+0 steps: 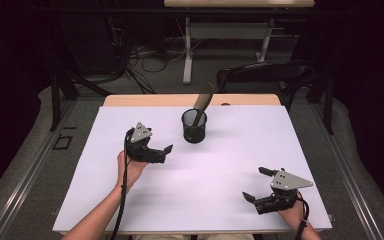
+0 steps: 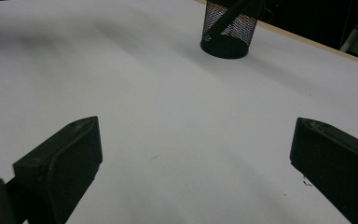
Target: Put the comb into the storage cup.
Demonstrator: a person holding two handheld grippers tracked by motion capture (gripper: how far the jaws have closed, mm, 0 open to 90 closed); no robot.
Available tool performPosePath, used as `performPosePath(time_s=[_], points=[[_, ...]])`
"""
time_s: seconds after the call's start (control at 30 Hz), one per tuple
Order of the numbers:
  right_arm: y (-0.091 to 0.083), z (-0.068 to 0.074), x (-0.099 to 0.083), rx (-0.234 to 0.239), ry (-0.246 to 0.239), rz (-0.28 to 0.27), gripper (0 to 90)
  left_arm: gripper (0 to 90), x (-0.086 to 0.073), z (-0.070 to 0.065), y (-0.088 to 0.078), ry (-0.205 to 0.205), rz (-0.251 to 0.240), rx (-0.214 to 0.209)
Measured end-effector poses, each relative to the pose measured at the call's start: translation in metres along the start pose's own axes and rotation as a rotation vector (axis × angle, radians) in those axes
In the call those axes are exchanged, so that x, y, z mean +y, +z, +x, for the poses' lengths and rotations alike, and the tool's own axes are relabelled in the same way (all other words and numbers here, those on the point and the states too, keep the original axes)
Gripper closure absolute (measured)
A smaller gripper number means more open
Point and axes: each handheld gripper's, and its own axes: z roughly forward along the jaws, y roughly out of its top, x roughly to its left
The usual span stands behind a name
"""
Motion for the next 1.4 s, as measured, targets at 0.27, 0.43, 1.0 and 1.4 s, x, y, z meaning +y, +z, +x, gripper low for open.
performPosePath(time_s=[0.27,0.43,1.0,1.4], points=[[-0.001,0.001,0.0,-0.003,0.0,0.004,1.8,0.2,-0.001,-0.003,-0.01,0.014,0.001,0.007],[-0.002,0.001,0.0,-0.006,-0.001,0.004,1.8,0.1,-0.005,-0.005,-0.019,0.025,0.003,0.013],[0.001,0.001,0.0,-0.009,0.002,0.008,1.8,0.1,-0.031,-0.007,-0.052,0.02,-0.005,0.037],[0.0,0.001,0.0,-0.008,0.007,0.009,1.9,0.1,-0.041,-0.01,-0.069,0.03,-0.011,0.047]])
